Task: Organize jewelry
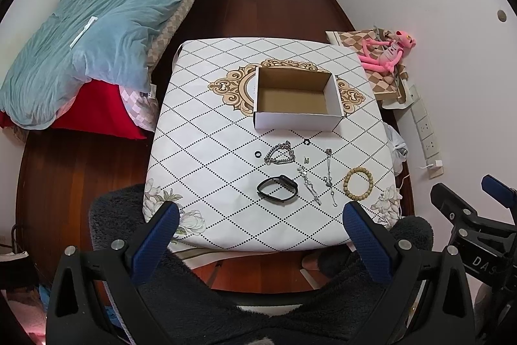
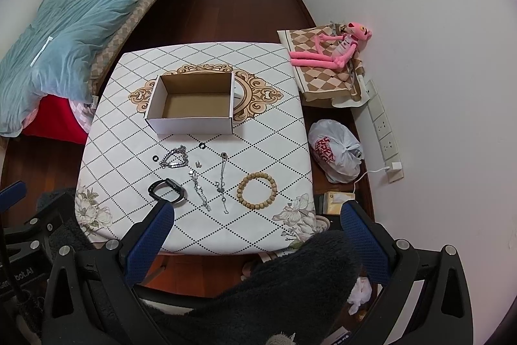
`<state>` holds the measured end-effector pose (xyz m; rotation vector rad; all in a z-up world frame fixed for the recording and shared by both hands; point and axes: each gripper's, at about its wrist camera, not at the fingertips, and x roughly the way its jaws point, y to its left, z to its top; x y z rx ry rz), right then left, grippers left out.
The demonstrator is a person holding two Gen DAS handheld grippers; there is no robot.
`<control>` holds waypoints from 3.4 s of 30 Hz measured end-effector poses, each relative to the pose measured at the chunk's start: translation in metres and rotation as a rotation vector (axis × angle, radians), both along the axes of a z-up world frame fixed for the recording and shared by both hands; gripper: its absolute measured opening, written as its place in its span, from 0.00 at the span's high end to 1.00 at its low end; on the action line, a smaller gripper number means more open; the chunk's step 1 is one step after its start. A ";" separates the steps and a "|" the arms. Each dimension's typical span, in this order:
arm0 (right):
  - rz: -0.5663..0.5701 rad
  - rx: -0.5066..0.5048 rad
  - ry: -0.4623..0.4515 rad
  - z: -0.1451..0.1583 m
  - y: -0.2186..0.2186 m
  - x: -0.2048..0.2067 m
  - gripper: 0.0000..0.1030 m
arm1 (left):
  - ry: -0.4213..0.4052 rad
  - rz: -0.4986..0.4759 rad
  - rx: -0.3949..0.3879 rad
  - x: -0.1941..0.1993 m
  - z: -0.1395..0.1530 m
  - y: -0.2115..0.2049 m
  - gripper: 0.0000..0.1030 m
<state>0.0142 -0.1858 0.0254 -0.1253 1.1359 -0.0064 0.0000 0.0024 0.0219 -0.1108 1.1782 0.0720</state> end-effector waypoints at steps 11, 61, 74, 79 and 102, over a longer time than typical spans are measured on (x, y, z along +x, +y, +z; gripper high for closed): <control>0.000 0.002 -0.010 0.005 0.002 -0.003 0.00 | -0.007 0.002 0.000 -0.003 0.001 0.003 0.00; -0.084 -0.005 -0.008 -0.026 -0.018 0.029 0.00 | -0.062 0.009 0.070 0.029 -0.025 -0.001 0.00; -0.212 -0.031 0.276 -0.217 -0.064 0.093 0.03 | 0.148 0.010 0.188 0.081 -0.153 -0.001 0.00; -0.254 0.007 0.336 -0.265 -0.074 0.102 0.30 | 0.196 0.032 0.187 0.085 -0.180 0.001 0.00; -0.190 0.308 0.126 -0.199 -0.042 0.064 0.91 | 0.292 0.070 -0.035 0.077 -0.226 0.027 0.18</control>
